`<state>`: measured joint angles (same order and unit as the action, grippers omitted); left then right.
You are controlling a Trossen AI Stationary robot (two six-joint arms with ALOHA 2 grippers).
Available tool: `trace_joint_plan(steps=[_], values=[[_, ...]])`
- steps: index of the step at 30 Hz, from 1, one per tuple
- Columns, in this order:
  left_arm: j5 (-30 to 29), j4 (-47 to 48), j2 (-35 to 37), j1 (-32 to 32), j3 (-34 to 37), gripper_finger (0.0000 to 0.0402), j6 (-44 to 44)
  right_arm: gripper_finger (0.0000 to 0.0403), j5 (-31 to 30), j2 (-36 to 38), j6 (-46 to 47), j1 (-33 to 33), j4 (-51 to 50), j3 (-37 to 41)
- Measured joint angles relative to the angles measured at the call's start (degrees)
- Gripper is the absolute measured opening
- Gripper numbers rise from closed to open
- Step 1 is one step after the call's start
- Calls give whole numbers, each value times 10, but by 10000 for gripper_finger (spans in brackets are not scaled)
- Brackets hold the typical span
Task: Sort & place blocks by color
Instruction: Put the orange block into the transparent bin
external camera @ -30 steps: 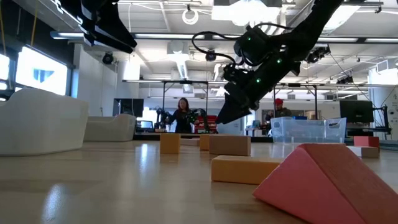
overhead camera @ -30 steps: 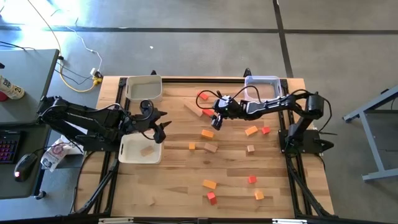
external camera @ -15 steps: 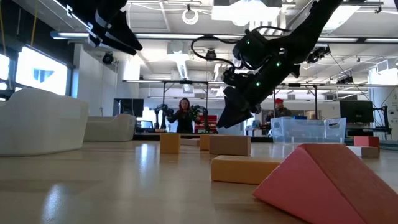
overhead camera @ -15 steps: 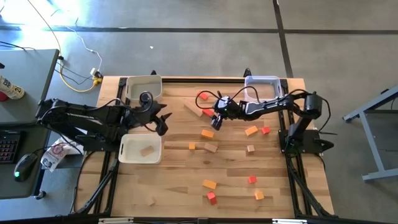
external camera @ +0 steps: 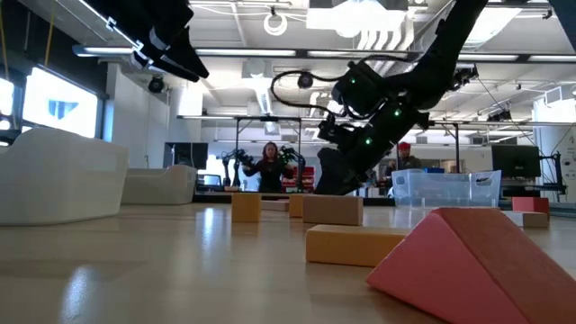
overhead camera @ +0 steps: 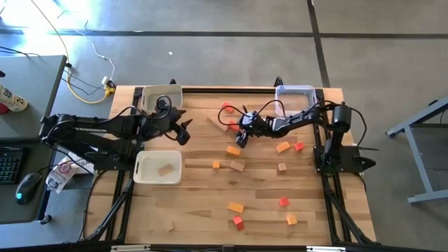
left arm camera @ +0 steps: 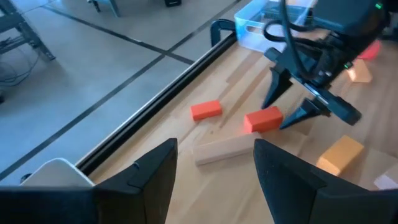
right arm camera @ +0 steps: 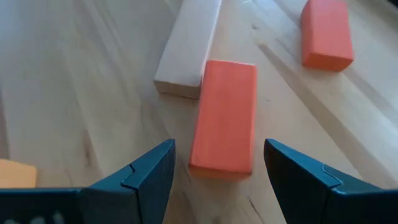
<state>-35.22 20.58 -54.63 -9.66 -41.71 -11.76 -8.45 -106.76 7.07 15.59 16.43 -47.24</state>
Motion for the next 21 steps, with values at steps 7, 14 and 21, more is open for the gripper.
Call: trace_joint_plan(steps=[7, 14, 21], values=[[0, 1, 0, -30, 0, 197, 0, 224, -9, -14, 5, 0, 19, 0], [0, 1, 0, -50, 0, 197, 0, 131, -14, -14, 6, 0, 19, -3], [18, 1, 0, -52, 0, 197, 0, 106, 0, -13, 5, 0, 22, -4]])
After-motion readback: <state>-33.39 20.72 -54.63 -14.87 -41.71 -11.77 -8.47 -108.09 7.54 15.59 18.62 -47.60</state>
